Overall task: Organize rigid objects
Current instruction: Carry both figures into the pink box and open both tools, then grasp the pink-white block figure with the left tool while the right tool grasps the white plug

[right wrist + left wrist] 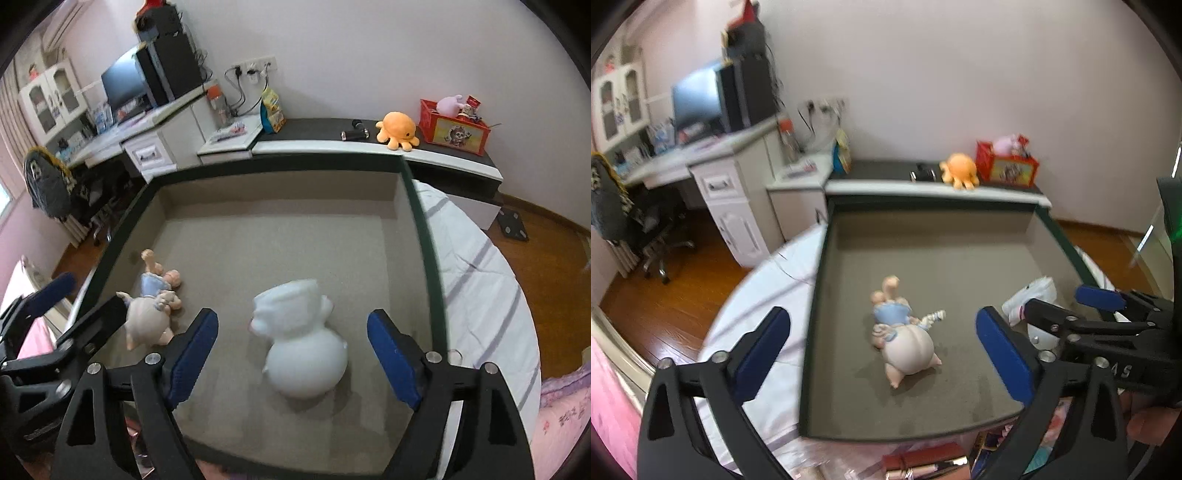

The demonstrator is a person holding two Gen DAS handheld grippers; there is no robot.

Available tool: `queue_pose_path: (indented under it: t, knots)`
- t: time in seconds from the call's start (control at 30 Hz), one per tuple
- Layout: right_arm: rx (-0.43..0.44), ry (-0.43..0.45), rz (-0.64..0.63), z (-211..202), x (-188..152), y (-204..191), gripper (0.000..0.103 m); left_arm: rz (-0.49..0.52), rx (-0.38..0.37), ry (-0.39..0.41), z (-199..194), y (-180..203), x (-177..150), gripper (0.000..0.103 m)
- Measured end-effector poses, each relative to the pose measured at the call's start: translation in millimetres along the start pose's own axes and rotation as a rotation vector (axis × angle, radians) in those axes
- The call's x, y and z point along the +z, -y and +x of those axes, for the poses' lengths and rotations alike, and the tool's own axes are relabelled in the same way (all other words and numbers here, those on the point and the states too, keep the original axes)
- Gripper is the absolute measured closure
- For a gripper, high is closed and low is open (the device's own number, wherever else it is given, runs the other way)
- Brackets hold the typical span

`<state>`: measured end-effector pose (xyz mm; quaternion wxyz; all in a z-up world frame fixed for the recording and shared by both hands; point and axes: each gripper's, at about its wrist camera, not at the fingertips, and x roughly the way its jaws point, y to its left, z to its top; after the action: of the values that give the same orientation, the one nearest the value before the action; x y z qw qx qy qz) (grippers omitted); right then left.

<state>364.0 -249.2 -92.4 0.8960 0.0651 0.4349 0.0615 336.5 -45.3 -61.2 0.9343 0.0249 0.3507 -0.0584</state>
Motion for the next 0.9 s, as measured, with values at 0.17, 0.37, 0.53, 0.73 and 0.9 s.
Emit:
queue_pose_path:
  t: [0.17, 0.37, 0.53, 0.73, 0.9]
  knots:
    - [0.006, 0.085, 0.053, -47, -10, 0, 0.016, -0.006, 0.014, 0.068, -51, -6, -4, 0.000]
    - [0.036, 0.195, 0.078, -112, -44, -4, 0.016, -0.034, 0.039, 0.115, -107, -13, -23, 0.000]
    - [0.054, 0.263, 0.055, -155, -81, -16, 0.000, -0.074, 0.041, 0.132, -146, -19, -48, 0.000]
    - [0.058, 0.294, 0.035, -188, -128, -25, 0.000, -0.082, 0.071, 0.151, -182, -22, -89, 0.000]
    - [0.036, 0.280, 0.044, -195, -167, -23, 0.000, -0.122, 0.077, 0.109, -190, -28, -124, 0.000]
